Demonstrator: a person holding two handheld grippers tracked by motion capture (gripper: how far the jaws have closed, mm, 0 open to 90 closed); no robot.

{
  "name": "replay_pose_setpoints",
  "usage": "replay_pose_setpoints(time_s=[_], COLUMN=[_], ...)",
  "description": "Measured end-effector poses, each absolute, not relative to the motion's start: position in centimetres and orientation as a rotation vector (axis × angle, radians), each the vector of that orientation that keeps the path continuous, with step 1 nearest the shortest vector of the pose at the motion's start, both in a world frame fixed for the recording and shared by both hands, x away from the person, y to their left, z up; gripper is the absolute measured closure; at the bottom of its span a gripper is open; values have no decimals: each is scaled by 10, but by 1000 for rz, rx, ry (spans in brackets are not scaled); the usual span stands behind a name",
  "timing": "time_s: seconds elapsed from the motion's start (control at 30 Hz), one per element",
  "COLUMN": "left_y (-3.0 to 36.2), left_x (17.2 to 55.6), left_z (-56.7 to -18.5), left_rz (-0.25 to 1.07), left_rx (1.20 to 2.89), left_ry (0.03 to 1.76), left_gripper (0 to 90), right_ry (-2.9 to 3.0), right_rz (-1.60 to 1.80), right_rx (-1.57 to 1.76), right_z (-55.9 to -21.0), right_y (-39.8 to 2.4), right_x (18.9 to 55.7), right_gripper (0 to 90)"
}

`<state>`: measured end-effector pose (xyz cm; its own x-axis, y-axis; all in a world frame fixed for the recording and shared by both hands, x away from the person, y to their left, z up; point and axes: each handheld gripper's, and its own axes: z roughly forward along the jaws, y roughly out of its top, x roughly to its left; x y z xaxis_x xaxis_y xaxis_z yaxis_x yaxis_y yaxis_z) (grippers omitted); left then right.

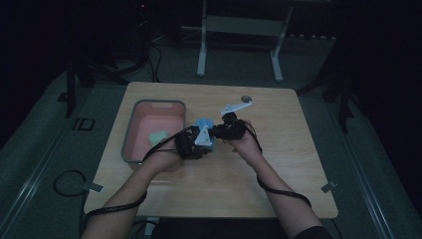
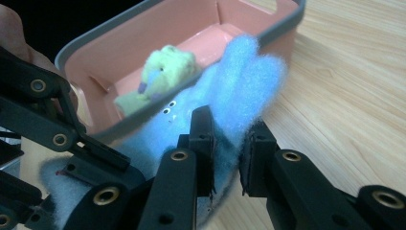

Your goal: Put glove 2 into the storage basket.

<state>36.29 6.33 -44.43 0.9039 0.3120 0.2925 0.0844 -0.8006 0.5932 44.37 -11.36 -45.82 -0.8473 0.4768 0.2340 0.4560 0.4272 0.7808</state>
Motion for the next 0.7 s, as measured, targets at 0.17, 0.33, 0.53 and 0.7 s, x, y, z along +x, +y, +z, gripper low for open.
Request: replay_pose_setpoints(time_s=[0.17, 0.33, 0.53, 0.7], left_y=[75, 87, 102, 116], left_x=[361, 359, 356, 354], left_z=[-438, -435, -434, -434], left_rz=[526, 538, 548, 552], left_rx=[2480, 2490, 2490, 2492], left_ry=[304, 322, 349, 373], left_gripper=[739, 740, 739, 739], right_ry=[2641, 2652, 2670, 2686], right_rz=[1439, 1440, 1442, 1448], right_rx=[826, 793, 770, 747], right_z=[-453, -448, -446, -446], right_y=[-99, -83, -66, -50], right_x=[444, 444, 445, 446], right_gripper=[781, 781, 781, 781])
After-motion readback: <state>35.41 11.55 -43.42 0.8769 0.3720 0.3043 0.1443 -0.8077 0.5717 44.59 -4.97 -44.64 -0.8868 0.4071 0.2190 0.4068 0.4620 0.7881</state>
